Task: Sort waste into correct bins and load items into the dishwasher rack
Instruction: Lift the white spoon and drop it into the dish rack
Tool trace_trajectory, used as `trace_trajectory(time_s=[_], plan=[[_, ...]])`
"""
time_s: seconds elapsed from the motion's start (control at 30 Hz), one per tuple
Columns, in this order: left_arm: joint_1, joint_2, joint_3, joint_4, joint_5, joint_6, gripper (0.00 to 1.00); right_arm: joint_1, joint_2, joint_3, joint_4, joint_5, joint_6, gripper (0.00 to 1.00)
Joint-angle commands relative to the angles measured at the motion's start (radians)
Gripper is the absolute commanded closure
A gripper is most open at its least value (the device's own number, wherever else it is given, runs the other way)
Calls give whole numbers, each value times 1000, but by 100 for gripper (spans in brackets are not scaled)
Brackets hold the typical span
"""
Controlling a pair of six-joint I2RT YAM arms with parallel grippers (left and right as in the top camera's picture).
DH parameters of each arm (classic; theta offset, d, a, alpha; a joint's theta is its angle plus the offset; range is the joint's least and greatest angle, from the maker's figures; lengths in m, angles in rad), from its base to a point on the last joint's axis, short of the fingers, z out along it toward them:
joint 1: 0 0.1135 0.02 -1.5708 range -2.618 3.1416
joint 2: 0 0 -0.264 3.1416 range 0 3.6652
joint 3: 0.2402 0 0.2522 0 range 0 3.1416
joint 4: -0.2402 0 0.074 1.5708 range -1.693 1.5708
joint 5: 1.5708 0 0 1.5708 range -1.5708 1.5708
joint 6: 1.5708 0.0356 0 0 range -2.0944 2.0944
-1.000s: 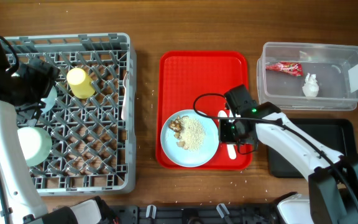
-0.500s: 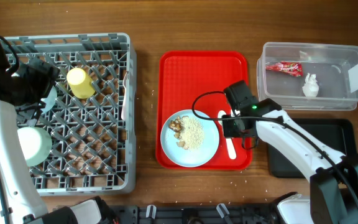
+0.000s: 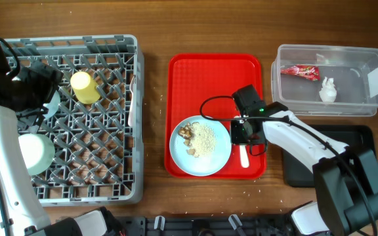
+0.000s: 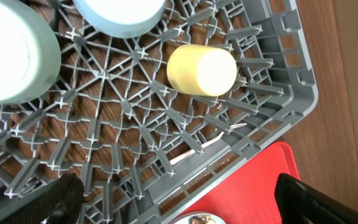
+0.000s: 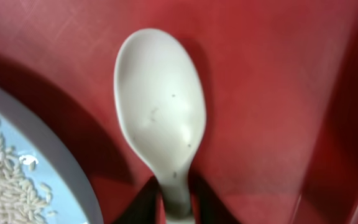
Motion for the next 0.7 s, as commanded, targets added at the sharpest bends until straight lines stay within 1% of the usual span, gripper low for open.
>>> trace_trajectory(time_s=[0.0,0.07,0.13,0.23,0.3,0.33,0.37,0.4,0.47,0.57,0.6,0.67], plan=[[5,-4,9,0,0,-6,0,1,63,-3,-22,-25,87,96],[5,-4,9,0,0,-6,0,-1,59,46,-42,-29,110,96],[5,-4,9,0,0,-6,0,-2,50,147,-101,-42,108,96],[5,-4,9,0,0,-6,0,-2,44,378,-183,-118,69,96],[5,-4,9,0,0,-6,0,-2,44,529,-177,-223,56,96],[5,-4,9,0,0,-6,0,-1,44,599,-121,-323,56,96],[5,-4,9,0,0,-6,0,8,44,627,-30,-421,72,96],[5,-4,9,0,0,-6,0,28,45,628,74,-484,120,95],[5,-4,9,0,0,-6,0,119,72,628,263,-469,230,96],[5,-5,9,0,0,-6,0,251,169,628,444,-428,361,96],[5,-5,9,0,0,-6,0,315,253,628,533,-429,428,96],[5,-4,9,0,0,-6,0,375,350,628,616,-449,484,95]])
